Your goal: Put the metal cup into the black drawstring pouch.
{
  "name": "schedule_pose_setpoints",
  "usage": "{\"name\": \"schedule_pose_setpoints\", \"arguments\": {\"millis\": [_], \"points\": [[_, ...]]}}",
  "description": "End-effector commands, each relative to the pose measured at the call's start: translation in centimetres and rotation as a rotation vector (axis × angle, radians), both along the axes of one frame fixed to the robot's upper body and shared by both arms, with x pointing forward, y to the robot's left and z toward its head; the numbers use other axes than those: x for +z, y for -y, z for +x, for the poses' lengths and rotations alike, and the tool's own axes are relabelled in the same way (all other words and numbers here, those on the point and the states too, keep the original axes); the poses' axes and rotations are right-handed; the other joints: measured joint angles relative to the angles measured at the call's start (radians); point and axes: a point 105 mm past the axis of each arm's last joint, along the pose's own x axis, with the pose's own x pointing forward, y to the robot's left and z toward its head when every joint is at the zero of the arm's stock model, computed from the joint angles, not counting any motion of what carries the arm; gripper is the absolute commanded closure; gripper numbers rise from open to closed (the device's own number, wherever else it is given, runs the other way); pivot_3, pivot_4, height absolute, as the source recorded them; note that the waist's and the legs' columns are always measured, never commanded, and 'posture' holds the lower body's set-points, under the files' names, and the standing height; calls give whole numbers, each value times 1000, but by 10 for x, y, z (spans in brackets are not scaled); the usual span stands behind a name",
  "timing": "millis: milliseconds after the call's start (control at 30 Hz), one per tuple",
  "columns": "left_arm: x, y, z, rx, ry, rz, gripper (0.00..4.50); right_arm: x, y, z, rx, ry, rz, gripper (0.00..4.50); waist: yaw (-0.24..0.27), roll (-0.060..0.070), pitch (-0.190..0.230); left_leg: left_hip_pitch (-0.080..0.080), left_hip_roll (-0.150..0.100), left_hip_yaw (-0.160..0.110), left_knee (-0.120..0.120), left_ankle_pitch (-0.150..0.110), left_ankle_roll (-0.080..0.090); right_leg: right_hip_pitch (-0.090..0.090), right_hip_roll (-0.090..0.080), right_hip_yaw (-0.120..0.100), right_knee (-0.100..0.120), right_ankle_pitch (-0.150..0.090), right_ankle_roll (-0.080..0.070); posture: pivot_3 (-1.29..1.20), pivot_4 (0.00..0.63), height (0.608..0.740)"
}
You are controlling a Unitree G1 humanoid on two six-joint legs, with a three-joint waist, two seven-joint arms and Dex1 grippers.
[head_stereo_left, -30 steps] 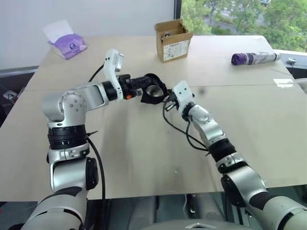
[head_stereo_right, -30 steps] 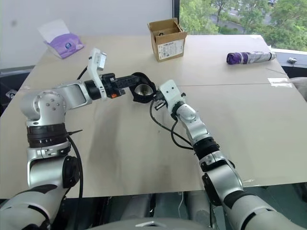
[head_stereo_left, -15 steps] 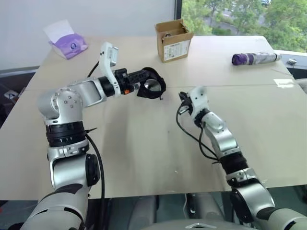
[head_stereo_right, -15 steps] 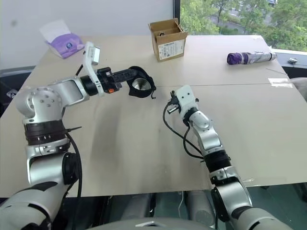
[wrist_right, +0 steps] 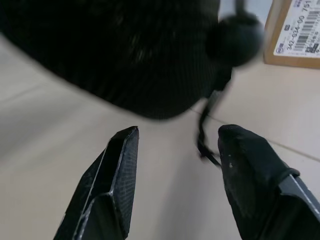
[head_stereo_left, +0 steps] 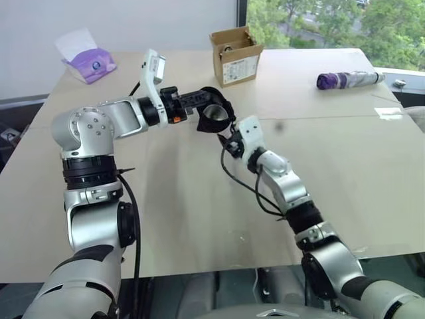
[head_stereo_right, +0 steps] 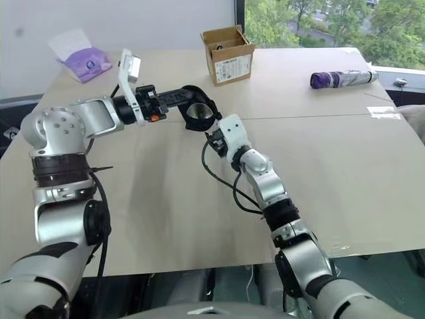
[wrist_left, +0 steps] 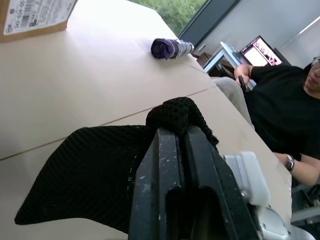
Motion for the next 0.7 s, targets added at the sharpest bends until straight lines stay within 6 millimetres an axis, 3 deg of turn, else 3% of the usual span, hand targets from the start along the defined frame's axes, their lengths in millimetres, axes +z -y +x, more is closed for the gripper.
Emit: {"name": "schedule_pose_setpoints", "arguments": {"millis": [33,100,233,367,467,567,667,700], "points": [[15,3,-8,-29,67,8,4500,18,-1,10,-38,68,35,2161,0,0,0,0,0,0,0,0,0,0,0,0,0,0,0,0,150,740],[15,2,-8,-23,73,14,4500,23,4,14,-54,84,53,2654,0,0,0,0,0,0,0,0,0,0,0,0,0,0,0,0,150,740],[12,-1,-10,-11,74,12,4500,24,20,12,-90,140,3,4452,0,0,0,0,0,0,0,0,0,0,-1,0,-1,0,0,0,150,740],[7,1,-14,-15,76,23,4500,22,49,6,-171,171,-70,4452,1,0,0,0,0,0,0,0,0,0,-1,0,-1,0,0,0,150,740],[-1,3,-18,-29,82,50,4500,30,86,-1,-268,235,-189,4452,4,0,0,-1,0,0,0,0,0,0,-1,0,0,0,0,0,150,740],[-15,12,-26,-80,108,122,4500,53,124,-13,-357,324,-323,4452,6,1,0,-1,-1,0,0,0,0,-1,-1,1,0,0,0,0,150,740],[-21,28,-45,-216,153,152,4500,84,139,-30,-366,418,-415,4452,5,0,0,-1,0,1,0,0,0,-1,0,1,1,0,0,0,150,740],[-22,33,-52,-264,168,166,3923,93,139,-36,-353,448,-443,4500,4,0,0,-1,0,1,0,0,0,-1,0,1,0,0,0,0,150,740]]}}
